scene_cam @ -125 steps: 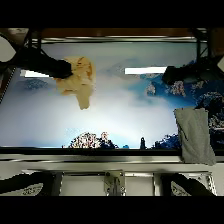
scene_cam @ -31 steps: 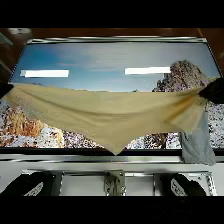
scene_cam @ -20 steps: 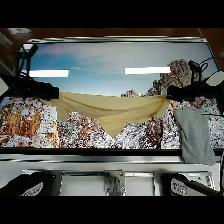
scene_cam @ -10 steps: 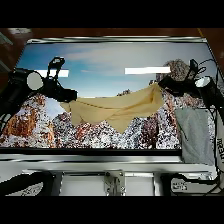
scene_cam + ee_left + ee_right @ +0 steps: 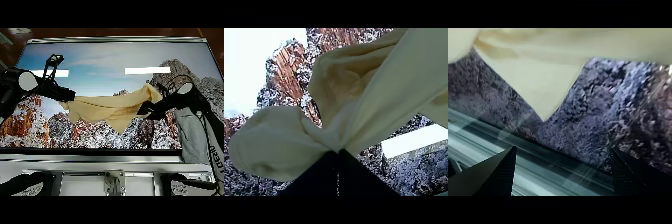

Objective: Fold the shirts.

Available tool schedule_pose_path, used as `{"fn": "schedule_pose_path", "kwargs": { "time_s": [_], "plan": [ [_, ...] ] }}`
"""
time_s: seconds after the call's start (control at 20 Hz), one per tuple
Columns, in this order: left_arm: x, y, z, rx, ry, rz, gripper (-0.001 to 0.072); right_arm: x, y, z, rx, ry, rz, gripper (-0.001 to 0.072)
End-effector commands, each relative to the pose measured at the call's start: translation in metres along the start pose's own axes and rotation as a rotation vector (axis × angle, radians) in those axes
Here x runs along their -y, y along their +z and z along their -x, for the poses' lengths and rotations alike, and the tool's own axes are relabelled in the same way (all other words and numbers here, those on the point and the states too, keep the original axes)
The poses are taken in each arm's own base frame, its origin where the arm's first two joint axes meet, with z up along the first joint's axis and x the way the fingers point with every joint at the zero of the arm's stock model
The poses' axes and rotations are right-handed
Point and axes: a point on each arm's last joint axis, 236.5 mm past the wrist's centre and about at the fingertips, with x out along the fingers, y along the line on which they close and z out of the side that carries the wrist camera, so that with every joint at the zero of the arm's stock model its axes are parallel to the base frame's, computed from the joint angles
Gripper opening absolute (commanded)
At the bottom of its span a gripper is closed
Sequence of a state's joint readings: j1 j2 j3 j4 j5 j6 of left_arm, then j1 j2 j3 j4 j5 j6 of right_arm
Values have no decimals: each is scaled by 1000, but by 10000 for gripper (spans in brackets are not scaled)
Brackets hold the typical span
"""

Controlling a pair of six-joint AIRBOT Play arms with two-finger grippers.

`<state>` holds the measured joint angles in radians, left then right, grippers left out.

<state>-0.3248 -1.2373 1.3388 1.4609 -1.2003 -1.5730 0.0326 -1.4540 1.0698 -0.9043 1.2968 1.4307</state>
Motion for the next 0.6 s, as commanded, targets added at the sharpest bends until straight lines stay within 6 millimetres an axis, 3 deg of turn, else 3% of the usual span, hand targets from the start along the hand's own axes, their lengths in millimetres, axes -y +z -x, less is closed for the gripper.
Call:
{"fn": "schedule_pose_path", "kwargs": {
  "time_s": [0.0,0.25,0.45,0.55],
  "plan": [
    [0,4,11,33,4,-22,31,-13,-31,-46,-62,-16,-77,689],
    [1,8,14,54,3,-22,31,-8,-9,-59,45,-40,-218,689],
    [1,9,16,60,3,-26,31,-11,-23,-92,-31,-53,-234,689],
    [1,9,17,63,3,-26,31,-13,-20,-103,-23,-46,-239,689]
  ]
}}
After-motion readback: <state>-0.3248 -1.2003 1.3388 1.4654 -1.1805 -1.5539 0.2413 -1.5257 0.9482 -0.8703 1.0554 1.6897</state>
